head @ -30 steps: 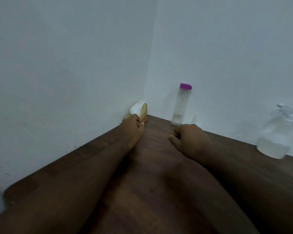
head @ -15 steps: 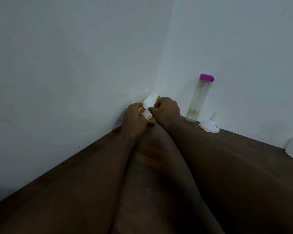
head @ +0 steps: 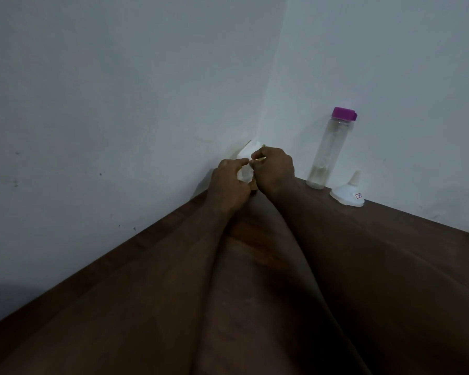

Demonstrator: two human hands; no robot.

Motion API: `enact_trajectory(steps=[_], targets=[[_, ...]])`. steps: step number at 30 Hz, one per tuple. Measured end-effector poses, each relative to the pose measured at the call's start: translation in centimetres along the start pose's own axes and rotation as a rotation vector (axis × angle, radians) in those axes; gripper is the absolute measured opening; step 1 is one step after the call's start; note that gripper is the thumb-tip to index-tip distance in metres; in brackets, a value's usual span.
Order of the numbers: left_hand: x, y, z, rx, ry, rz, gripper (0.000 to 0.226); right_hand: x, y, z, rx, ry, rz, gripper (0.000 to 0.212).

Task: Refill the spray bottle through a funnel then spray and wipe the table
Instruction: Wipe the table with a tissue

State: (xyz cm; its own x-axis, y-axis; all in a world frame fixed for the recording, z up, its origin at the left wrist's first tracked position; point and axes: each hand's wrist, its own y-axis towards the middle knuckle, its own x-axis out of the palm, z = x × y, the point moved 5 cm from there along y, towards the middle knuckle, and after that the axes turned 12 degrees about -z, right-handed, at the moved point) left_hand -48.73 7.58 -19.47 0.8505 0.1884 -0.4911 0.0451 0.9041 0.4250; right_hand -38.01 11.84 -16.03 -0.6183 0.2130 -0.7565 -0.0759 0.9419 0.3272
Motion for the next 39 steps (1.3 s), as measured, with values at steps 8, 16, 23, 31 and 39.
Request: enact_trajectory(steps=[8, 16, 23, 31, 39], targets=[[0.6, 0.5, -0.9, -0.066, 0.091, -0.061, 0.053, -0.8, -0.4, 0.1, 0.022, 0.190, 0.078, 0.023], [0.5, 0.4, -0.7, -0.079, 0.171, -0.057, 0.061, -5.3, -1.0, 0.7, 0.045, 0.573, 0.111, 0.009], [0.5, 0.1, -0.4, -0.101, 0.258, -0.090, 0.068, -8.5, -2.7, 1.0, 0.044, 0.618, 0.111, 0.016], [1.0, -0.4, -0.1, -0.075, 0.127, -0.132, 0.076, -5.5, -3.8, 2.1, 0.202, 0.325, -0.138, 0.038], [1.2, -0.2, -0.4, -0.140, 0.203, -0.155, 0.062, -2.6, -1.8, 3.2, 0.378, 0.441, -0.254, 0.056]])
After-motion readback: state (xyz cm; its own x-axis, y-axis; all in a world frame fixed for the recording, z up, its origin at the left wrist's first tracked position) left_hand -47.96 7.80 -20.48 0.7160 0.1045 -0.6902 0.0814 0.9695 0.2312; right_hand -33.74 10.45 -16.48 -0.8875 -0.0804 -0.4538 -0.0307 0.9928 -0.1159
